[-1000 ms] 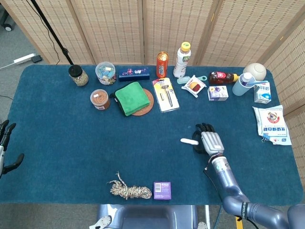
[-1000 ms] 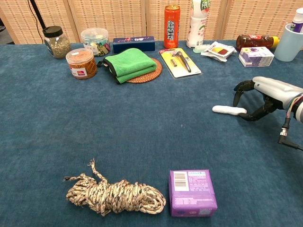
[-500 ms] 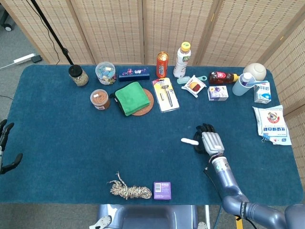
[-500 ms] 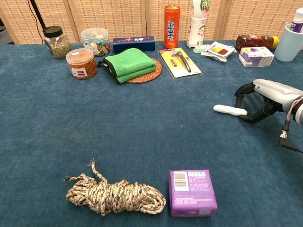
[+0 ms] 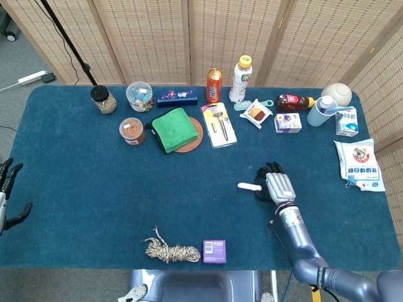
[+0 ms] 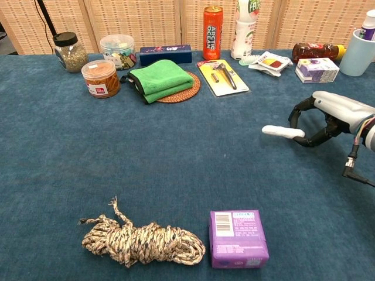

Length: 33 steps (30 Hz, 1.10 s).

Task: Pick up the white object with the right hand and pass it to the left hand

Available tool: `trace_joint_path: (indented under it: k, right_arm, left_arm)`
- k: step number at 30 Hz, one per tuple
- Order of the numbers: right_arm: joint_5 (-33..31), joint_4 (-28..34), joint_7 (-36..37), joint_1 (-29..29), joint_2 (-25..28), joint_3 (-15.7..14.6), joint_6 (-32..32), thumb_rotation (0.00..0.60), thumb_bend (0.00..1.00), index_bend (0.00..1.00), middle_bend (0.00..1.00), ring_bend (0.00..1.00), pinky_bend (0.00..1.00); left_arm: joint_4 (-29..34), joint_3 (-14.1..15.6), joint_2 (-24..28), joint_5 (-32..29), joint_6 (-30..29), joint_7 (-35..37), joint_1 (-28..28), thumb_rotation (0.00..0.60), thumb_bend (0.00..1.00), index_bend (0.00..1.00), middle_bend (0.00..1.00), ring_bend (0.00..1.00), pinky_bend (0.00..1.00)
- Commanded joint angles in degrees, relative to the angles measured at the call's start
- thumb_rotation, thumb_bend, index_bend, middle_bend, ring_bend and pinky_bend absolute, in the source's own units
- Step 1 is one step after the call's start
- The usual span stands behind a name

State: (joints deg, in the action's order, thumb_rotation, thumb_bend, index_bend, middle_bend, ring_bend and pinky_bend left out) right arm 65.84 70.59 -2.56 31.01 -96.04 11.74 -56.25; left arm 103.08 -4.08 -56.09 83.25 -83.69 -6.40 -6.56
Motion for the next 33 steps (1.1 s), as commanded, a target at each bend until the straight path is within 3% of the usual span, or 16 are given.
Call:
trace_joint_path:
  k: [1,14,25,33]
  right_arm:
    - [1.02,3.86,0.75,-0.59,2.7,0.23,-0.97,0.6,0.4,0.6,0.29,0.11,0.0]
    - [-0.54,16.42,2.02,-1.46,10.06,1.71,-0.66,0.6,0.4,0.6,0.29,0.11,0.0]
    - [-3.43,24.48,1.63,-0.49,12.94,2.6,0.8,0.6,0.4,0.6,0.29,0.11,0.0]
    - [-4.7,25.71,0.66,1.01,11.72,2.48,1.55,0.6,0.4,0.6,0.29,0.11,0.0]
  left_arm:
    - [0.66,0.53,0.06,1.87,1.94,-1.33,-1.53,0.6,0.29,0.12,0.0,0.0,0.0]
    - [1.58,-1.44,-3.97,7.46,10.49,-5.27,-10.73,0.6,0.29,0.33,0.07,0.07,0.0]
    - [-4.58,-4.74,-16.64,8.32,16.85,-6.62,-20.29,0.6,0.29,0.39,0.08,0.08,0.01]
    - [-9.96,-5.45,-24.46,8.22,18.12,-4.1,-24.29,0.6,0.29,0.39,0.08,0.08,0.01]
